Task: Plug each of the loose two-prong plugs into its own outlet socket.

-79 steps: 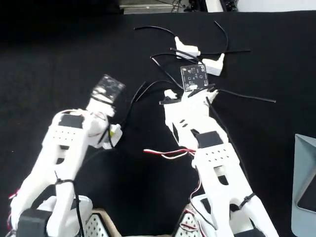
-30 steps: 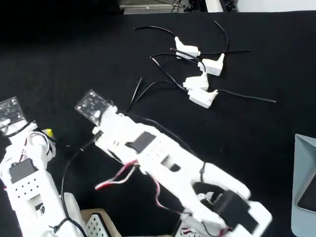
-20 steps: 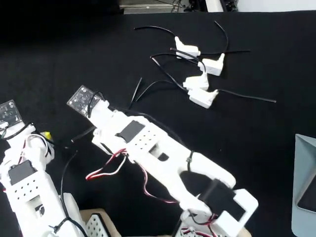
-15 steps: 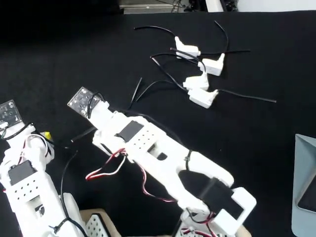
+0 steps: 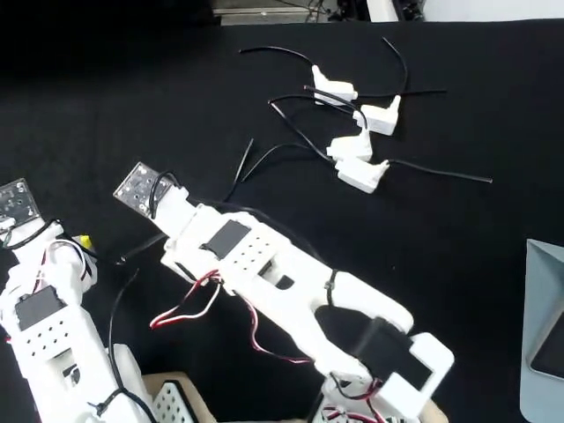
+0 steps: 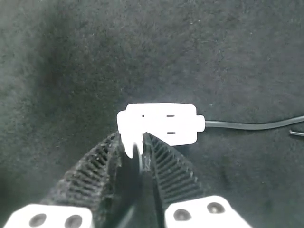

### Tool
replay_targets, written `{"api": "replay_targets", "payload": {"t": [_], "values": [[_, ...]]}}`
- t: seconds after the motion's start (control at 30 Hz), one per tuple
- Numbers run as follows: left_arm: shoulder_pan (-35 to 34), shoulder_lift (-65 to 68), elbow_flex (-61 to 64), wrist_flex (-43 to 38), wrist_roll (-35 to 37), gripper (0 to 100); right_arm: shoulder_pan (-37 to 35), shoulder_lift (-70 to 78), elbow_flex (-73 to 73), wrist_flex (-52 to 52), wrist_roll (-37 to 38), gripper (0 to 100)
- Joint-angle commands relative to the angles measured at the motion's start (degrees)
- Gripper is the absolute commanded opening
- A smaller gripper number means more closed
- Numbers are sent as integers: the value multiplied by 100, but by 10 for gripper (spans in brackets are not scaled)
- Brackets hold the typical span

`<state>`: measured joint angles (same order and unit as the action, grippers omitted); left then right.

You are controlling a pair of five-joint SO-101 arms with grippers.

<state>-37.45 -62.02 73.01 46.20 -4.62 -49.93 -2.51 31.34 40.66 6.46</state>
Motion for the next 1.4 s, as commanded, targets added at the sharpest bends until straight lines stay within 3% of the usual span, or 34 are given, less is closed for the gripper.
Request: {"api": "replay_targets", "payload": {"t": [0.0,0.83,1.37], "values": [[-66,-88,-31,-79,62,202,-62,251,-409,26,-18,11],[-57,-88,-13,-79,53,202,255,409,-470,484,-18,11],[-57,-88,-13,-79,44,202,114,1402,-743,343,35,11]]}}
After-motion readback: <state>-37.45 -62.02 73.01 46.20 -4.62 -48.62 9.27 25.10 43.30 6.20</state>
